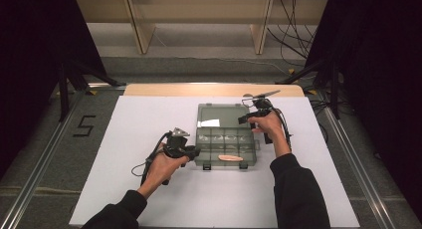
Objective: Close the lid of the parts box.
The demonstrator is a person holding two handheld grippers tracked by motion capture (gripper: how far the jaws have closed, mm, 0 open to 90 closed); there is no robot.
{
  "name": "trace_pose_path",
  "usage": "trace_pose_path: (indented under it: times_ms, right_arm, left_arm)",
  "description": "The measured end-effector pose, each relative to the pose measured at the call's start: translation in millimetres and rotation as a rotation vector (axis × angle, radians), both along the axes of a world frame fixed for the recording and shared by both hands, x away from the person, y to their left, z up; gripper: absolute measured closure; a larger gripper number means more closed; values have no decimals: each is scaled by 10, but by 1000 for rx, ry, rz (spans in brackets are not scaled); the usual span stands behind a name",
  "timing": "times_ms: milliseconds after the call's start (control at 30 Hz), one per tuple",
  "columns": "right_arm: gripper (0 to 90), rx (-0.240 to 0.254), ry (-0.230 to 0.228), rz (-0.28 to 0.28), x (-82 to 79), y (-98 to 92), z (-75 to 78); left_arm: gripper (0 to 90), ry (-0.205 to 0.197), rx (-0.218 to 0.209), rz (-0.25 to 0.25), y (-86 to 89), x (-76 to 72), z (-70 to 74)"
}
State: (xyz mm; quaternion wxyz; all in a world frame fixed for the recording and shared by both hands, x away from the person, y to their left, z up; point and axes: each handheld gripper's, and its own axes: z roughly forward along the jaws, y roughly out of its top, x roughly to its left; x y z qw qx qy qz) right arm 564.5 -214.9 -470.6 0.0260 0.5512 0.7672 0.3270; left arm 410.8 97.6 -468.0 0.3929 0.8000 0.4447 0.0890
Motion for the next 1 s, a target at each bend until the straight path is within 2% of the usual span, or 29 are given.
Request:
trace_pose_path:
  times_ms: [67, 133, 200, 233, 267, 300, 400, 433, 500, 567, 767, 933, 967, 1000]
  right_arm:
    - [375, -5, 8, -16, -3, -6, -10]
    - [384, 30, 55, -50, -21, 11, 8]
    - [390, 23, 45, -32, -16, -4, -4]
    - [398, 48, 59, -44, -17, -2, 1]
    - [403, 51, 72, -54, -21, 3, 7]
    - [404, 46, 58, -40, -15, -7, 0]
    - [410, 55, 64, -44, -22, -10, 0]
    - [416, 63, 68, -64, -28, -3, 1]
    - [426, 69, 69, -69, -31, -9, -1]
    - [452, 91, 90, -71, -40, -35, 4]
    - [498, 106, 76, -74, -61, -72, 12]
    - [579, 134, 62, -93, -101, -120, 43]
    - [596, 137, 85, -110, -119, -120, 70]
    - [612, 143, 75, -108, -123, -134, 73]
  left_arm:
    - [708, 1, -2, -2, 2, 3, 0]
    - [709, 2, -2, -3, 4, 3, -1]
    - [709, 2, -1, -4, 4, 3, -2]
    - [709, 0, 0, -5, 4, 3, -2]
    - [709, -2, 2, -7, 4, 4, -3]
    - [708, -4, 4, -8, 3, 3, -3]
    - [709, -4, 1, -11, 8, 5, -5]
    - [708, -4, 1, -11, 8, 5, -5]
    - [709, -5, 1, -12, 8, 5, -6]
    - [709, -4, 0, -13, 10, 6, -6]
    - [709, -5, 1, -13, 7, 6, -6]
    - [708, -8, 2, -14, 6, 5, -6]
    - [708, -5, 0, -11, 4, 2, -6]
    - [708, -7, 1, -13, 5, 4, -7]
